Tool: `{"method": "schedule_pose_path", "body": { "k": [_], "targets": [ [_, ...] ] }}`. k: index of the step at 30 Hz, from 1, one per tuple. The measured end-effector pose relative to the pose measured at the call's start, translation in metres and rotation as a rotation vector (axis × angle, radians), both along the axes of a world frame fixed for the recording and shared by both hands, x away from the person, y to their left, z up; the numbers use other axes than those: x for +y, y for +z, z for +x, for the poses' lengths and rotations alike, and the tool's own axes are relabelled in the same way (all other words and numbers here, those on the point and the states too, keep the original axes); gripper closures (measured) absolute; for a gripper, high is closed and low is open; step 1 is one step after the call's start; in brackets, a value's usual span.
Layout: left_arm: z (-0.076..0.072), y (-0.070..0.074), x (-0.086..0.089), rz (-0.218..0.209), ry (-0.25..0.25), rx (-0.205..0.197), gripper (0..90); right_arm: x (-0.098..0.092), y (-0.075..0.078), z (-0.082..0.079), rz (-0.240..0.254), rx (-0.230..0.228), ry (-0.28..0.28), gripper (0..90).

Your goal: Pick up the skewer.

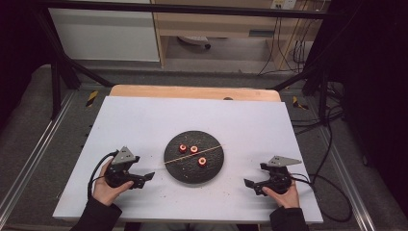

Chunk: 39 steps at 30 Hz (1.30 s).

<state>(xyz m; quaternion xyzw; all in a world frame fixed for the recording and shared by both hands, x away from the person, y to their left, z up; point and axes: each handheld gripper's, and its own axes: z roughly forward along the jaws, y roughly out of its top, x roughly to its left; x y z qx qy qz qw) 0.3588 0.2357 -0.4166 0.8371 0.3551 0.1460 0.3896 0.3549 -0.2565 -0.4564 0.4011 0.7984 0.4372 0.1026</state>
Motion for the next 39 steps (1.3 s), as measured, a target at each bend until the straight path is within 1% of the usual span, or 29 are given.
{"method": "schedule_pose_path", "body": {
  "k": [2, 6, 8, 9, 11, 12, 13, 14, 16, 17, 18, 20, 22, 24, 25, 27, 28, 31, 32, 34, 36, 39],
  "targets": [
    [0.002, 0.002, -0.004, 0.014, 0.006, 0.0, 20.8, 0.0, 0.0, 0.0, 0.004, 0.0, -0.002, 0.8],
    [0.007, 0.007, -0.012, 0.008, 0.012, 0.007, 31.1, -0.001, 0.001, 0.0, -0.002, 0.0, -0.004, 0.8],
    [0.009, 0.008, -0.017, 0.015, 0.013, 0.008, 36.3, -0.001, 0.001, -0.001, 0.002, -0.001, -0.007, 0.9],
    [0.011, 0.009, -0.019, 0.015, 0.012, 0.01, 36.3, -0.001, 0.001, -0.001, 0.002, -0.001, -0.007, 0.9],
    [0.013, 0.01, -0.024, 0.013, 0.013, 0.016, 40.8, -0.001, 0.001, 0.0, -0.003, 0.0, -0.005, 0.9],
    [0.014, 0.01, -0.026, 0.01, 0.013, 0.017, 45.0, -0.001, 0.001, 0.0, -0.004, 0.001, -0.004, 0.9],
    [0.016, 0.009, -0.029, 0.008, 0.013, 0.021, 47.2, 0.0, 0.001, 0.0, -0.002, 0.003, -0.005, 0.9],
    [0.017, 0.009, -0.031, 0.011, 0.011, 0.026, 47.2, 0.0, 0.001, 0.0, -0.002, 0.003, -0.005, 0.9],
    [0.019, 0.008, -0.036, 0.025, 0.011, 0.031, 51.5, 0.0, 0.0, 0.0, -0.008, 0.004, -0.003, 0.9],
    [0.02, 0.008, -0.039, 0.031, 0.011, 0.033, 55.6, 0.0, 0.0, 0.0, -0.009, 0.003, -0.002, 0.9],
    [0.022, 0.007, -0.043, 0.034, 0.018, 0.036, 57.6, 0.0, 0.0, 0.0, -0.009, 0.006, -0.004, 0.9],
    [0.023, 0.007, -0.044, 0.031, 0.019, 0.042, 62.5, 0.0, 0.0, 0.0, -0.009, 0.005, -0.003, 1.0],
    [0.025, 0.007, -0.048, 0.03, 0.023, 0.049, 64.1, 0.0, -0.001, 0.0, -0.01, 0.005, -0.003, 1.0],
    [0.028, 0.006, -0.051, 0.035, 0.028, 0.055, 69.5, 0.0, -0.001, 0.0, -0.013, 0.003, 0.0, 1.0],
    [0.029, 0.005, -0.052, 0.032, 0.03, 0.058, 69.5, 0.0, -0.001, 0.0, -0.013, 0.003, 0.0, 1.0],
    [0.032, 0.005, -0.055, 0.027, 0.038, 0.06, 73.1, 0.0, -0.001, 0.0, -0.012, 0.003, 0.001, 1.0],
    [0.034, 0.005, -0.056, 0.031, 0.038, 0.063, 76.8, 0.0, -0.001, 0.0, -0.011, 0.003, 0.001, 1.0],
    [0.038, 0.003, -0.059, 0.014, 0.047, 0.07, 80.4, 0.0, -0.001, 0.0, -0.012, 0.004, 0.0, 1.0],
    [0.04, 0.003, -0.06, 0.014, 0.048, 0.073, 84.3, 0.0, -0.001, 0.0, -0.015, 0.005, 0.003, 1.1],
    [0.043, 0.001, -0.063, 0.023, 0.053, 0.074, 85.5, 0.001, -0.001, 0.0, -0.016, 0.004, 0.001, 1.1],
    [0.046, -0.002, -0.065, 0.018, 0.052, 0.079, 89.0, 0.001, -0.002, 0.0, -0.013, 0.008, 0.0, 1.1],
    [0.049, -0.005, -0.069, 0.031, 0.042, 0.085, 89.5, 0.001, -0.002, 0.0, -0.015, 0.007, 0.001, 1.1]
  ]
}}
